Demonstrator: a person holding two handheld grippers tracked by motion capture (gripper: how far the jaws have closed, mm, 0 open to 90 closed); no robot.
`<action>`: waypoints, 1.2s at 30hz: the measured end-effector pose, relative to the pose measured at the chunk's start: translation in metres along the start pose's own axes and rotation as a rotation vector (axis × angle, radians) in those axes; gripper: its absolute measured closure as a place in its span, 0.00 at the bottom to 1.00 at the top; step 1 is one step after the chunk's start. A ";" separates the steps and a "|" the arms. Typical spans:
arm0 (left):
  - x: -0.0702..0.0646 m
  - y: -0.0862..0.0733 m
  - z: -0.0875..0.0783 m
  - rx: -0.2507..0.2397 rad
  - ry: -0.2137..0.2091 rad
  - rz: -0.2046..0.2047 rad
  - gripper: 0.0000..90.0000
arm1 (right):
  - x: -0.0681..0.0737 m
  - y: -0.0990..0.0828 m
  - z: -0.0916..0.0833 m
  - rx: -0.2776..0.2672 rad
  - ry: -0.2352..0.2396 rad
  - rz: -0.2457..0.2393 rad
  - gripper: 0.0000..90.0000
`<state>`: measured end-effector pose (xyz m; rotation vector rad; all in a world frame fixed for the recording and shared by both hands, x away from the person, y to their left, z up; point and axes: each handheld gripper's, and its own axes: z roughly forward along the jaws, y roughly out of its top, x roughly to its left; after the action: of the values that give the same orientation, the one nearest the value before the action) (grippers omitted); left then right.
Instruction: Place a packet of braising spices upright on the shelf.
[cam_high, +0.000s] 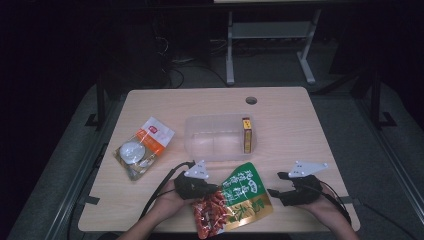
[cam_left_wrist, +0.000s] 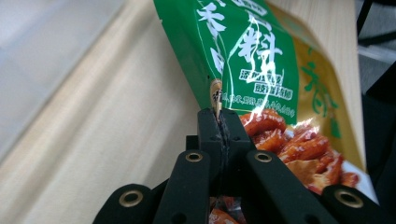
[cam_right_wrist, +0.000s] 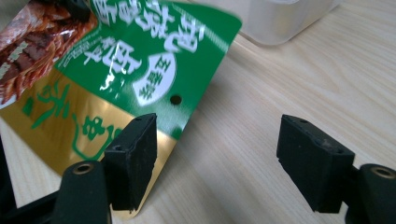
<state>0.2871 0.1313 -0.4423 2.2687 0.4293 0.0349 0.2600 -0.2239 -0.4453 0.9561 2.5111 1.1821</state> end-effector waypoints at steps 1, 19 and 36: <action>0.002 0.000 -0.004 -0.010 0.003 0.001 1.00 | 0.000 0.000 0.000 -0.002 0.002 -0.002 0.31; 0.018 0.003 -0.070 -0.302 0.105 -0.085 1.00 | 0.014 0.012 0.004 -0.045 0.145 0.019 0.26; 0.022 0.001 -0.090 -0.426 0.159 -0.131 1.00 | 0.032 0.076 0.049 -0.197 0.317 0.015 0.37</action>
<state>0.2938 0.2030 -0.3833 1.8219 0.5926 0.2206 0.2919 -0.1378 -0.4175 0.7925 2.5536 1.6656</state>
